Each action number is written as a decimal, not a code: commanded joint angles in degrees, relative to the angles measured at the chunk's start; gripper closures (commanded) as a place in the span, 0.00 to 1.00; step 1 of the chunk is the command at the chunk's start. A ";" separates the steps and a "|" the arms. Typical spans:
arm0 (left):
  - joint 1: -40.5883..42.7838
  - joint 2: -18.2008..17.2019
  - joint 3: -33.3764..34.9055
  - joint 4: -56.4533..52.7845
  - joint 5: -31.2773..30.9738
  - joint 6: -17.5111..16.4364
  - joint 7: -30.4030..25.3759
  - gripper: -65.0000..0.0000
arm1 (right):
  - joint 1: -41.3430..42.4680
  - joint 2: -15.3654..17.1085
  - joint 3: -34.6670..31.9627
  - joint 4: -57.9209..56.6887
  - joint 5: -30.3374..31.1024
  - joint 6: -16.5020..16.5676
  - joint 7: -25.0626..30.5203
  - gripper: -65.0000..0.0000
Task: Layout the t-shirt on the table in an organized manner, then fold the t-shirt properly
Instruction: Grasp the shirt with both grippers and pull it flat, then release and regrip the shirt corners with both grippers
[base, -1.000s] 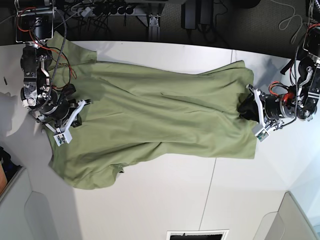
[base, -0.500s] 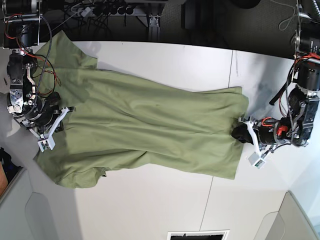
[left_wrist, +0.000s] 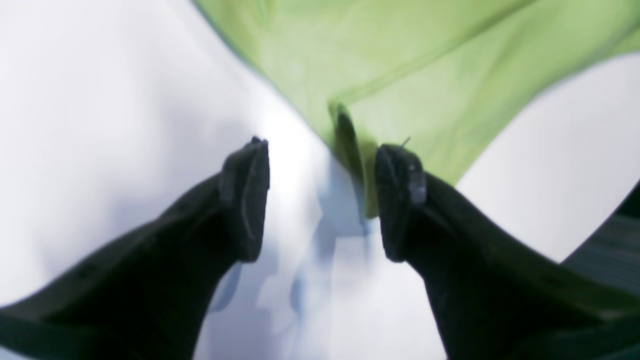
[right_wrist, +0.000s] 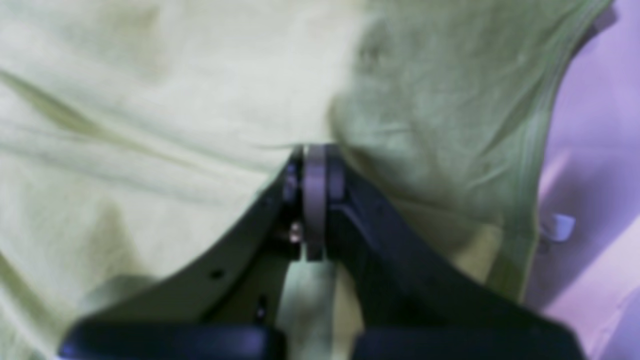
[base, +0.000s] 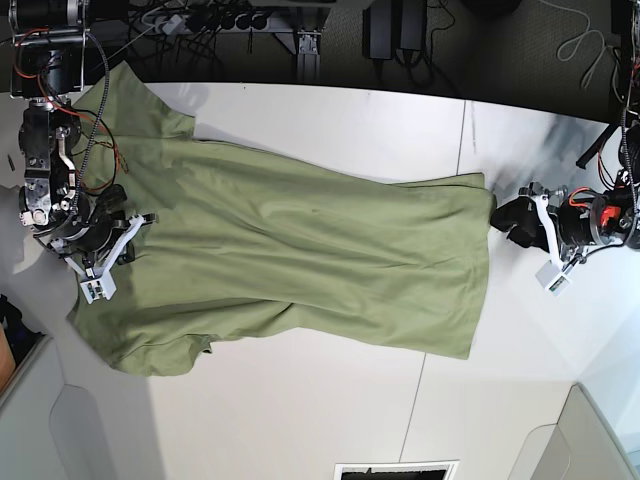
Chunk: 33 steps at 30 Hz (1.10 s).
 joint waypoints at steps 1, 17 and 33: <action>-0.09 -1.25 -2.51 0.85 -3.34 -0.25 -0.09 0.45 | 1.25 0.90 0.39 0.92 0.28 -0.11 1.07 1.00; 6.45 6.29 -7.41 7.26 -0.02 -0.25 -0.11 0.60 | 1.22 0.11 0.39 0.92 0.50 1.07 0.20 1.00; 20.20 -1.75 -7.41 25.46 -9.38 -0.25 6.62 0.98 | 1.57 0.11 0.39 0.85 0.28 1.05 0.90 1.00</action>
